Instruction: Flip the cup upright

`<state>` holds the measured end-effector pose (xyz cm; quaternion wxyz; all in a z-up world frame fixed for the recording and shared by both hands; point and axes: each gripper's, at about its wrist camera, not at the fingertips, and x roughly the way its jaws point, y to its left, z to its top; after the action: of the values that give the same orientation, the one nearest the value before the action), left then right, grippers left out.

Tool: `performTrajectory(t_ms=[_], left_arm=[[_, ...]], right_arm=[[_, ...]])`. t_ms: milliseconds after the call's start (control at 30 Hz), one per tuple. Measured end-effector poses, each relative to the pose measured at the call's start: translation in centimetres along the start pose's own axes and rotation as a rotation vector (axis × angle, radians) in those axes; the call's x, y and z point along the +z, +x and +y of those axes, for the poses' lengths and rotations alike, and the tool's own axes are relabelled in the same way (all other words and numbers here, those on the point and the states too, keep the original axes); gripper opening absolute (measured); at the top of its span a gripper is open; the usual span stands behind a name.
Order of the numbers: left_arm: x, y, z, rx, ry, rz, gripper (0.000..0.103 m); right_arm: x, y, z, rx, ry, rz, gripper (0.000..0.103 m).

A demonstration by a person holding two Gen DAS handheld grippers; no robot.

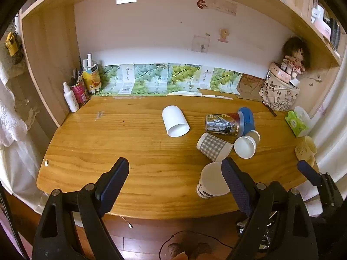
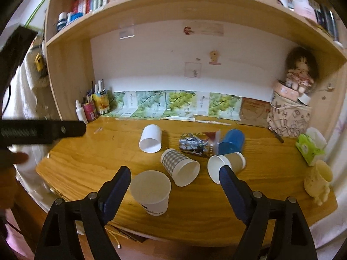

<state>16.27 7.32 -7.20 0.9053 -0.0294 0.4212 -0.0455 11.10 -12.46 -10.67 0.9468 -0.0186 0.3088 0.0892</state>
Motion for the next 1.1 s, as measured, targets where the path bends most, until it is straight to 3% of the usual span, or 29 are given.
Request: performTrajectory(t_ms=[133, 333, 500, 767, 1000, 1033, 1067, 1100], left_arm=[[0.0, -0.9, -0.4, -0.014, -0.009, 0.033, 0.09], [-1.0, -2.7, -1.1, 0.042, 0.023, -0.037, 0.09], [-2.0, -4.1, -1.5, 0.055, -0.002, -0.038, 0.09], [-3.7, -8.0, -3.4, 0.07, -0.006, -0.101, 0.09], [-5.1, -11.0, -4.1, 0.103, -0.039, -0.2, 0.09], [-5.2, -11.3, -4.3, 0.109, -0.036, -0.212, 0.09], [-5.4, -11.6, -4.4, 0.114, -0.034, -0.227, 0.093], [-5.5, -11.8, -4.5, 0.117, -0.034, -0.239, 0.1]], right_arm=[[1.6, -1.9, -0.3, 0.012, 0.013, 0.045, 0.084], [2.1, -4.6, -0.8, 0.007, 0.019, 0.042, 0.084], [1.9, -6.6, -1.2, -0.009, 0.054, 0.066, 0.084], [1.3, -10.1, -1.7, 0.036, 0.169, 0.064, 0.084], [0.5, -12.2, -1.2, 0.052, 0.144, 0.036, 0.085], [0.5, -12.5, -1.2, 0.052, 0.146, 0.026, 0.09], [0.5, -12.8, -1.3, 0.052, 0.148, 0.015, 0.103], [0.5, -13.2, -1.4, 0.048, 0.151, -0.002, 0.103]])
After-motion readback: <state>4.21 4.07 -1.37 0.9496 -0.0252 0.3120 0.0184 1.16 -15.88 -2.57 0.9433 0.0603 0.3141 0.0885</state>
